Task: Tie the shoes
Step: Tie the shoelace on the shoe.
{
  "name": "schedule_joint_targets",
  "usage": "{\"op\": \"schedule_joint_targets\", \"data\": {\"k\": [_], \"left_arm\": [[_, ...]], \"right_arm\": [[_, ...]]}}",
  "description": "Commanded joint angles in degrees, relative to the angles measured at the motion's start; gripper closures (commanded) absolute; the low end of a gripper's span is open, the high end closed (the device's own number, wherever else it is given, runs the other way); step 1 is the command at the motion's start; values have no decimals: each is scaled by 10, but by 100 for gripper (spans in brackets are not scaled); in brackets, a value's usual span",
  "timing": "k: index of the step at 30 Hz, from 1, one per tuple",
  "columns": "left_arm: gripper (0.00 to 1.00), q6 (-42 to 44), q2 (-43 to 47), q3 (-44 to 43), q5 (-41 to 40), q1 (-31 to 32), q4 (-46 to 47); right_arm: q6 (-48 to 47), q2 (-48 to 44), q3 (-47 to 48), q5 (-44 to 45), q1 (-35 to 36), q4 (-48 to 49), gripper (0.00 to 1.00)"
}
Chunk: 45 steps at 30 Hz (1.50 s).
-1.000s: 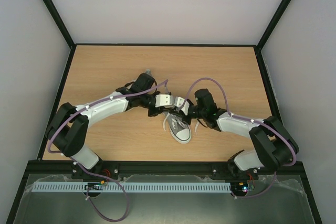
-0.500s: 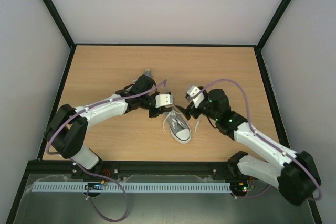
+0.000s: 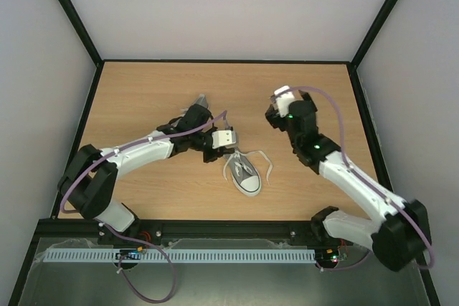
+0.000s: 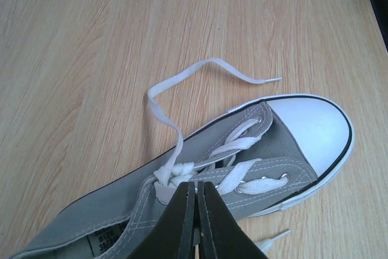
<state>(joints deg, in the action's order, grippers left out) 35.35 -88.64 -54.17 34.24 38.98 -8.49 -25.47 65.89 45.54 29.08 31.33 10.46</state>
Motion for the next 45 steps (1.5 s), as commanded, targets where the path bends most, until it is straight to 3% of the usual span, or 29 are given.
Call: {"op": "schedule_joint_targets", "data": {"k": [1, 3, 5, 8, 9, 11, 12, 15, 18, 22, 27, 30, 33, 36, 45], "left_arm": [[98, 6, 35, 10, 2, 3, -1], [98, 9, 42, 17, -2, 3, 0], [98, 12, 44, 20, -1, 3, -5], [98, 13, 46, 17, 0, 4, -8], [98, 14, 47, 17, -2, 4, -8], [98, 15, 51, 17, -4, 5, -9], [98, 15, 53, 17, -4, 5, -11], [98, 16, 57, 19, -1, 7, -13], [98, 15, 63, 28, -1, 8, -6], [98, 15, 63, 33, 0, 9, -5], [98, 13, 58, 32, -4, 9, 3], [98, 14, 57, 34, -4, 9, -1], [98, 19, 56, 35, -6, 9, -13], [98, 19, 58, 37, -11, 9, -15], [98, 20, 67, 49, -14, 9, -10]], "right_arm": [[162, -149, -35, -80, -38, 148, 1], [186, -190, -111, -127, -46, 267, 1], [207, -180, -126, -130, -48, 309, 1], [176, -84, -13, -107, -48, 142, 1], [169, -35, 45, -57, -47, 64, 1], [190, 25, 138, 73, -46, 6, 1], [226, 35, 165, 71, -58, -22, 1], [416, 14, 176, -127, -123, -95, 1], [539, -9, 121, -235, -130, -112, 1], [651, 13, 107, -246, -121, -271, 0], [663, 41, 57, -232, -71, -403, 5], [647, 47, 12, -245, -24, -404, 16], [621, 80, -20, -339, 1, -382, 28], [608, 111, -29, -350, 28, -383, 41], [664, 111, -60, -344, 89, -366, 43]]}}
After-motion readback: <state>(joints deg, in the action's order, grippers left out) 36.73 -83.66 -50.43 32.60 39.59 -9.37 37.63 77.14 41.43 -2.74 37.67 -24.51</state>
